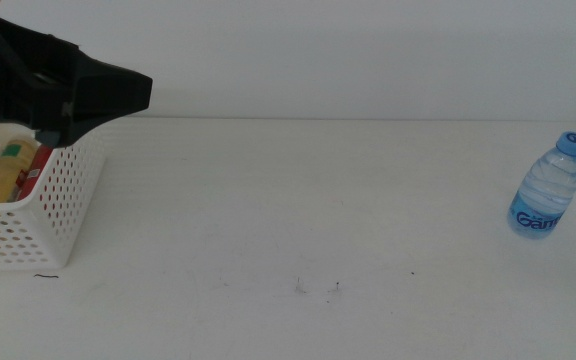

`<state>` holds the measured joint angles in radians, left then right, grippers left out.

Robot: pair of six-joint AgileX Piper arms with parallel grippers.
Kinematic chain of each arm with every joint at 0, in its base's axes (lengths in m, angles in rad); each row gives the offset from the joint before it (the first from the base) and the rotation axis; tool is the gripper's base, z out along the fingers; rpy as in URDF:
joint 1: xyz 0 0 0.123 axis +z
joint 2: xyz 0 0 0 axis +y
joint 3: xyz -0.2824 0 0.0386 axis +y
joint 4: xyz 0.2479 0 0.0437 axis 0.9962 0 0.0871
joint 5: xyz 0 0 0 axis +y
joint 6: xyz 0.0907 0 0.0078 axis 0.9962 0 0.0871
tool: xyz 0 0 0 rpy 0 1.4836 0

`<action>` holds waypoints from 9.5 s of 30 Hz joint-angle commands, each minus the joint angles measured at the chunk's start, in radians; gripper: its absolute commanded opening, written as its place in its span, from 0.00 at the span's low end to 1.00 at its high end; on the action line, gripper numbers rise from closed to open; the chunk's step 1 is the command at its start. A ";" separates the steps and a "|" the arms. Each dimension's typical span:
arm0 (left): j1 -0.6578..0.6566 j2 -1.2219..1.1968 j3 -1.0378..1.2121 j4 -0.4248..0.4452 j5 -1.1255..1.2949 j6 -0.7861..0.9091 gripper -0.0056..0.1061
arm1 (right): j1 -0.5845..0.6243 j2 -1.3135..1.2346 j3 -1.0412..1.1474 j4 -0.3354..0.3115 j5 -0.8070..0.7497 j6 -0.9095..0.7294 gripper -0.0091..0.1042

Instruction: Use arms to grab the bottles and put them into the dustbin to the left of the table.

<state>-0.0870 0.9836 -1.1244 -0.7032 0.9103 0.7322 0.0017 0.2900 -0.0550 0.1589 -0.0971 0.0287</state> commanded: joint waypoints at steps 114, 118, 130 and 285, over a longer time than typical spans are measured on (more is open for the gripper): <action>-0.003 -0.003 0.004 -0.026 -0.271 0.003 0.89 | 0.548 1.987 -1.325 -0.571 -0.511 0.196 0.63; -0.003 -0.003 0.004 -0.026 -0.296 0.003 0.89 | 0.548 1.899 -1.227 -0.576 -0.493 0.199 0.80; -0.003 -0.003 0.004 -0.026 -0.301 0.003 0.89 | 0.545 1.420 -0.895 -0.578 -0.071 0.386 0.80; -0.241 0.545 0.058 0.629 -0.669 -0.597 0.03 | 0.547 0.832 -1.053 -0.026 0.650 -0.116 0.80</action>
<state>-0.3815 1.5676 -0.9958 -0.0636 0.0752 0.1236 0.5468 1.1269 -1.0997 0.1365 0.5621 -0.0841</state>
